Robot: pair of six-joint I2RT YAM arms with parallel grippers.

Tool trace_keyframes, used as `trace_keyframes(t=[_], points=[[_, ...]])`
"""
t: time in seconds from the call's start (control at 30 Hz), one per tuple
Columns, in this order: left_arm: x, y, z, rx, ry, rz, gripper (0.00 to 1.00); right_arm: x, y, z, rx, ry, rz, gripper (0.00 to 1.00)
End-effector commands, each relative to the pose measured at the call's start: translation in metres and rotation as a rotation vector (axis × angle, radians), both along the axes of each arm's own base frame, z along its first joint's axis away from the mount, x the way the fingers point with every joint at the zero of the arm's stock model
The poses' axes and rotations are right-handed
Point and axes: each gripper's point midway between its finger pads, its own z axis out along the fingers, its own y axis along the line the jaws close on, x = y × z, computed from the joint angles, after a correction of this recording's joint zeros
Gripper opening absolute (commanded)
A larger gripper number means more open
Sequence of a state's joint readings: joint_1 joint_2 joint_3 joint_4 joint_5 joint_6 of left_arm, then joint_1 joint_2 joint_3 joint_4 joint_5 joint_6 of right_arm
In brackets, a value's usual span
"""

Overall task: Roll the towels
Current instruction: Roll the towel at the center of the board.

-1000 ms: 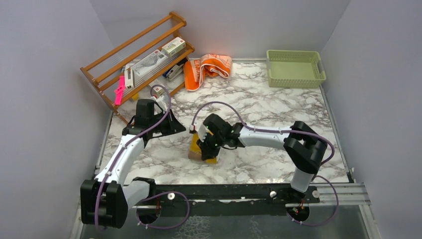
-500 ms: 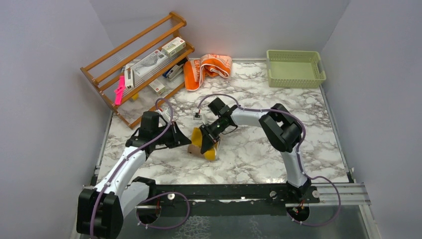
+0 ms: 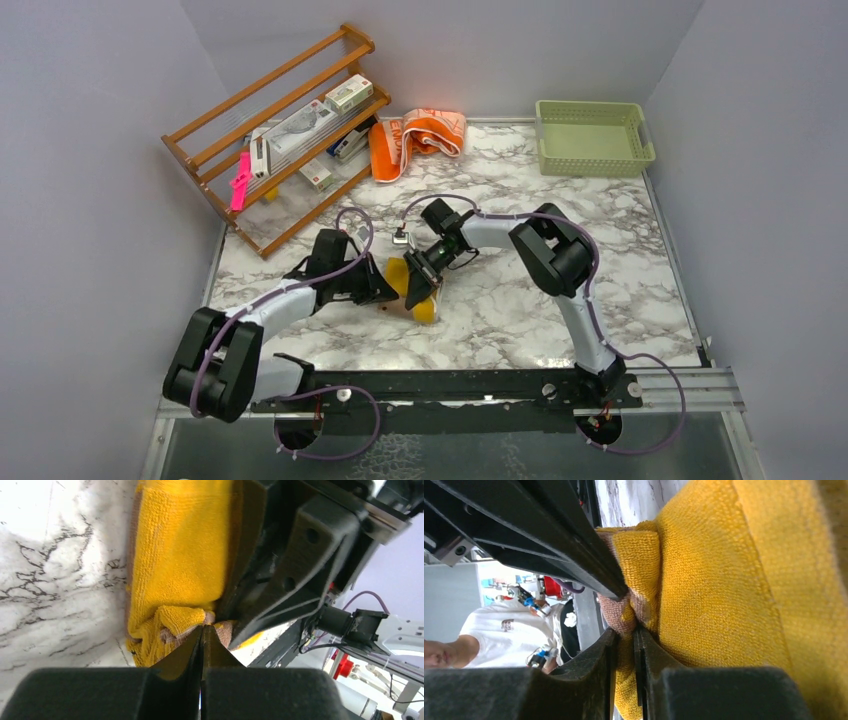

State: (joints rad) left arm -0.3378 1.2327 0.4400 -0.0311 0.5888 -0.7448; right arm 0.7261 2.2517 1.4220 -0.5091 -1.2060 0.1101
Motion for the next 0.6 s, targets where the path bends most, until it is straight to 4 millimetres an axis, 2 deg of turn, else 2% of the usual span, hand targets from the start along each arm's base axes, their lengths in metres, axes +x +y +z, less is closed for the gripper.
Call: trace_keyframes(t=[0.0, 0.03, 0.1, 0.13, 0.2, 0.27, 0.3, 0.37, 0.4, 0.47, 0.57], points=[[0.019, 0.005, -0.013, 0.070, -0.056, 0.018, 0.00, 0.009, -0.005, -0.012, -0.078, -0.067, -0.027, 0.24], [0.020, 0.005, -0.015, 0.074, -0.053, 0.017, 0.00, 0.015, -0.005, -0.007, -0.083, -0.137, -0.039, 0.40], [0.022, 0.005, -0.016, 0.079, -0.054, 0.017, 0.00, 0.033, -0.010, 0.001, -0.140, -0.324, -0.091, 0.89], [0.024, 0.005, -0.015, 0.082, -0.058, 0.019, 0.00, 0.043, -0.012, 0.008, -0.169, -0.430, -0.120, 0.99], [0.028, 0.005, -0.015, 0.088, -0.063, 0.019, 0.00, 0.058, -0.017, 0.027, -0.189, -0.614, -0.169, 1.00], [0.029, 0.006, -0.016, 0.102, -0.059, 0.016, 0.00, 0.063, -0.020, 0.047, -0.173, -0.764, -0.204, 1.00], [0.031, 0.006, -0.017, 0.111, -0.059, 0.012, 0.00, 0.061, -0.019, 0.057, -0.152, -0.843, -0.215, 1.00], [0.033, 0.007, -0.020, 0.125, -0.058, 0.008, 0.00, 0.053, -0.018, 0.071, -0.116, -1.016, -0.221, 0.93], [0.034, 0.007, -0.021, 0.131, -0.055, 0.005, 0.00, 0.045, -0.022, 0.067, -0.117, -1.084, -0.208, 0.87], [0.035, 0.008, -0.025, 0.147, -0.045, -0.006, 0.00, 0.031, -0.018, 0.074, -0.092, -1.224, -0.194, 0.79], [0.038, 0.007, -0.028, 0.162, -0.038, -0.021, 0.00, 0.015, -0.013, 0.064, -0.103, -1.309, -0.143, 0.68]])
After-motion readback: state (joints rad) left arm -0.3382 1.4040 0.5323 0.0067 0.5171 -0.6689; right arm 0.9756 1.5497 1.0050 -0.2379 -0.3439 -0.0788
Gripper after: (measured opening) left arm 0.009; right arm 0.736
